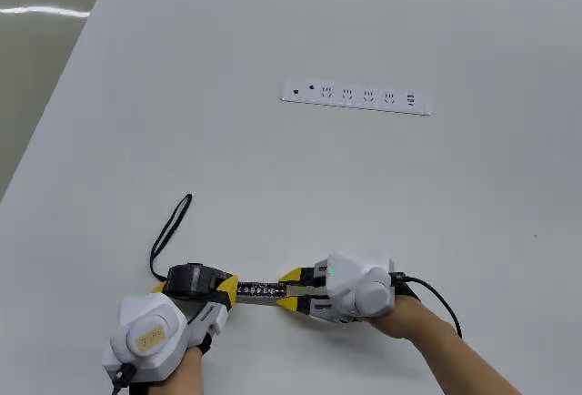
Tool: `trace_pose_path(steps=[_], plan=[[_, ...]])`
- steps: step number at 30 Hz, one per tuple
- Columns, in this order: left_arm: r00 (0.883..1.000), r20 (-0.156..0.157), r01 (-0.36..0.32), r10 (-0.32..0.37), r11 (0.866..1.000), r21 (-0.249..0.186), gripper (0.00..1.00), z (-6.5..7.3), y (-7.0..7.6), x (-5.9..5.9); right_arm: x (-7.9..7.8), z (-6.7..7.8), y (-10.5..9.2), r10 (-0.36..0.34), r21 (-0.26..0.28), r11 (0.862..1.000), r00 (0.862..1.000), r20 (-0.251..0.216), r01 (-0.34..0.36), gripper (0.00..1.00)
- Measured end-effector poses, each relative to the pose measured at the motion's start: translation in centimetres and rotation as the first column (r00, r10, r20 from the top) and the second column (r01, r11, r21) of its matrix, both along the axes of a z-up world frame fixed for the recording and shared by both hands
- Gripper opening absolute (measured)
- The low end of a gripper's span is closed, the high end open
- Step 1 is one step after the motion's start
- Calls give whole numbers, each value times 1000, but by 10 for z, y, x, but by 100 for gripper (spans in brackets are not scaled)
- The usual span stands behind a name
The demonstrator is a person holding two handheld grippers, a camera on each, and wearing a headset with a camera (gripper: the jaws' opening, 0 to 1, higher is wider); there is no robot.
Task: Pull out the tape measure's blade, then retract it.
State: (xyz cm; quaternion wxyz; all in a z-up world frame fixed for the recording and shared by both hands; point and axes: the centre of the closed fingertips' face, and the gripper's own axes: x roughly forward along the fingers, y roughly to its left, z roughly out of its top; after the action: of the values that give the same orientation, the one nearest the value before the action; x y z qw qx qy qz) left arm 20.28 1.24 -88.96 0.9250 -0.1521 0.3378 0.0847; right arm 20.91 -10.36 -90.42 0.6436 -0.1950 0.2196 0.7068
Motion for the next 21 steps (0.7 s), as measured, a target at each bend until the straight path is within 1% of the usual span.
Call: trace_pose_path(steps=[12,21], plan=[[1000,1,-1,1,1000,-7,62,1,0,0,-1,0,7,5,5,1000,1000,-4,-5,12],[1000,1,-3,3,1000,-19,61,1,1,1,-2,1,16,12,13,1000,1000,-4,-12,12]])
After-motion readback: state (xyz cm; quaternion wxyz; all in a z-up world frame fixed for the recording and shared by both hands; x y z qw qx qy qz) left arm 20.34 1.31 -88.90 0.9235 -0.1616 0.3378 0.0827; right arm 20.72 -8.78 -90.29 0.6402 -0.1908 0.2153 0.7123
